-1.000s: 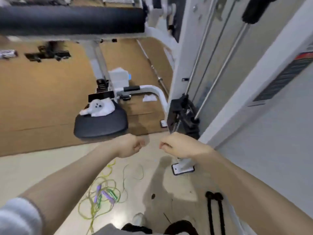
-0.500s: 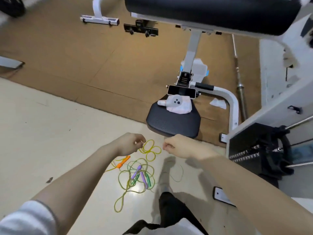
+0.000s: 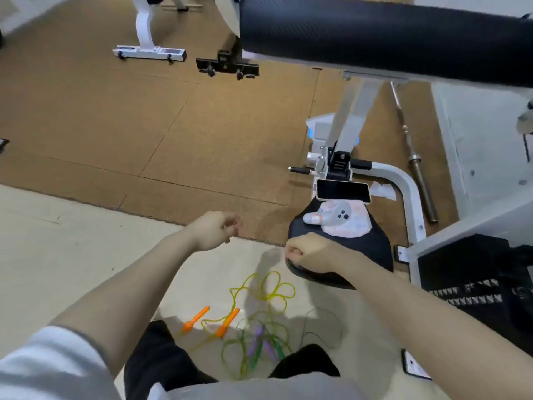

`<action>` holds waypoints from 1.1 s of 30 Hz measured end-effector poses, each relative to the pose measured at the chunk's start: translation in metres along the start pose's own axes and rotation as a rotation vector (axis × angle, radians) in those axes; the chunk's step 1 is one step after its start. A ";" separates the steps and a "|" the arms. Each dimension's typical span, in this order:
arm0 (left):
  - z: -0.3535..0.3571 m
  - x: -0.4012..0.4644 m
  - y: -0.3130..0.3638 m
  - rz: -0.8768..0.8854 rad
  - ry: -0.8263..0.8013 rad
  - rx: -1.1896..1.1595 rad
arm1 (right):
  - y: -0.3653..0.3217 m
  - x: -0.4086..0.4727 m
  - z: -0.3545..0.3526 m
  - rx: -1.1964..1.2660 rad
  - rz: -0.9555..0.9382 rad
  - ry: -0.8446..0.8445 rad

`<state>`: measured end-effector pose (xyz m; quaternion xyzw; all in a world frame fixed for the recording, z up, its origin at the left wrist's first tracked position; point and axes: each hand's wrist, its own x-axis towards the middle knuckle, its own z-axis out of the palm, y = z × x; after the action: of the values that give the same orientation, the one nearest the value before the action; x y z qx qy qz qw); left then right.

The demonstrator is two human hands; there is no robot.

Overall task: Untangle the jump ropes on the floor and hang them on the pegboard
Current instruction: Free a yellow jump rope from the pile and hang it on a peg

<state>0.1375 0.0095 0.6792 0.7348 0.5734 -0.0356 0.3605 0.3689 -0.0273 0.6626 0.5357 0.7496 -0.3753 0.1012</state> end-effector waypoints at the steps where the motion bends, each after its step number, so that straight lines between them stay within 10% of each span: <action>1: -0.006 0.009 -0.013 0.019 -0.023 0.049 | -0.008 0.013 0.003 0.034 0.026 0.033; 16: -0.092 0.046 -0.203 0.586 -0.644 0.600 | -0.233 0.124 0.138 0.616 0.732 0.367; 33: 0.211 0.113 -0.315 0.685 -0.914 0.673 | -0.201 0.202 0.448 1.164 1.189 0.508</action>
<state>-0.0214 0.0078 0.3171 0.8590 0.0542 -0.4044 0.3092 -0.0023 -0.2100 0.3296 0.8725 0.0346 -0.4529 -0.1798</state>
